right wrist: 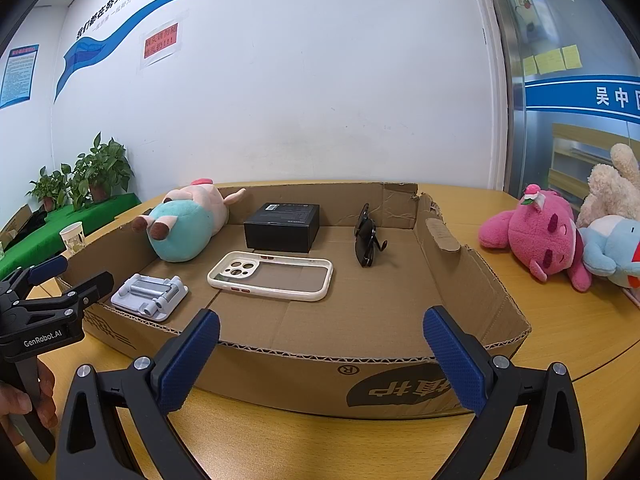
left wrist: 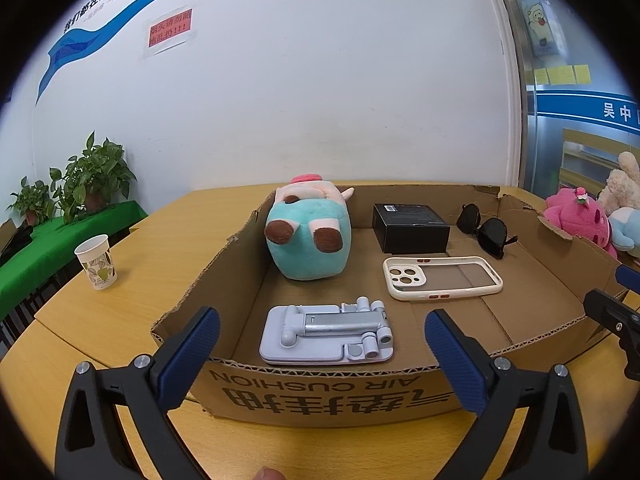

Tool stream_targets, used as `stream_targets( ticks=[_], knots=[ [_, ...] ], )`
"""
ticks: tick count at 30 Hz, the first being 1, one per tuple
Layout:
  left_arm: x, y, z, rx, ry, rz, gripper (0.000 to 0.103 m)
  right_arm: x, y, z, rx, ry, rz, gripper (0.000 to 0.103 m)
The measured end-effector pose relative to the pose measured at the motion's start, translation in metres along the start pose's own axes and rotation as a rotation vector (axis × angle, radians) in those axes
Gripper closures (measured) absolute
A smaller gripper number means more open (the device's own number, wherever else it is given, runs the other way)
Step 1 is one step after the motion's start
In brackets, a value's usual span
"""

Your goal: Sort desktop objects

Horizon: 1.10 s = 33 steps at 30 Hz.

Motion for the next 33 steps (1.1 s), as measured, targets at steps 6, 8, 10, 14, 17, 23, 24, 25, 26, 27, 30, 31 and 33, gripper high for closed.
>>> stream_targets(
  ticks=[6, 8, 10, 14, 17, 23, 24, 25, 26, 27, 30, 31, 33],
  knots=[
    [0.0001, -0.0003, -0.0001, -0.001, 0.000, 0.000, 0.001, 0.0000, 0.0000, -0.0001, 0.000, 0.000, 0.000, 0.000],
    [0.0001, -0.0002, -0.0001, -0.001, 0.000, 0.000, 0.001, 0.0000, 0.0000, 0.0000, 0.000, 0.000, 0.000, 0.000],
    [0.0001, -0.0002, 0.0000, 0.000, 0.000, -0.001, 0.001, -0.0001, 0.0001, -0.0001, 0.000, 0.000, 0.000, 0.000],
    [0.0002, -0.0001, -0.0001, -0.001, 0.000, -0.001, 0.001, -0.0001, 0.0001, -0.0001, 0.000, 0.000, 0.000, 0.000],
    [0.0001, 0.0001, -0.0001, -0.001, 0.000, -0.001, 0.001, -0.0001, 0.0001, -0.0001, 0.000, 0.000, 0.000, 0.000],
    [-0.0002, 0.0000, 0.0004, -0.006, 0.001, -0.002, 0.001, -0.0001, 0.0000, -0.0001, 0.000, 0.000, 0.000, 0.000],
    [-0.0002, -0.0003, 0.0001, -0.009, 0.002, -0.002, 0.001, -0.0002, 0.0000, -0.0001, 0.000, 0.000, 0.000, 0.000],
    [-0.0002, -0.0003, 0.0000, -0.011, 0.002, -0.004, 0.001, -0.0002, 0.0000, -0.0001, 0.000, 0.000, 0.000, 0.000],
    [-0.0002, -0.0003, 0.0000, -0.012, 0.002, -0.005, 0.001, -0.0001, 0.0001, -0.0001, 0.000, 0.000, 0.000, 0.000],
    [-0.0003, -0.0001, 0.0000, -0.011, 0.002, -0.006, 0.001, 0.0000, 0.0000, -0.0001, 0.000, 0.000, 0.000, 0.000],
    [0.0000, -0.0005, -0.0014, -0.013, -0.002, -0.005, 0.001, 0.0000, -0.0001, 0.0000, 0.001, 0.000, 0.000, 0.000],
    [-0.0002, -0.0012, -0.0015, -0.017, -0.002, -0.002, 0.001, -0.0001, 0.0001, 0.0000, 0.000, 0.000, 0.000, 0.000],
    [-0.0002, -0.0005, -0.0012, -0.014, -0.001, -0.004, 0.001, -0.0002, 0.0002, -0.0001, 0.001, 0.000, 0.000, 0.000]
  ],
)
Point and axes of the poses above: each gripper's, at about its wrist camera, not at the fingertips, and z roughly the way its jaws point, y to its left, x to its underside, the point moved 1 cm from there along z, roughly the way its jaws point, and after that the axes turned 8 degrees about z, right-handed, at the moved point
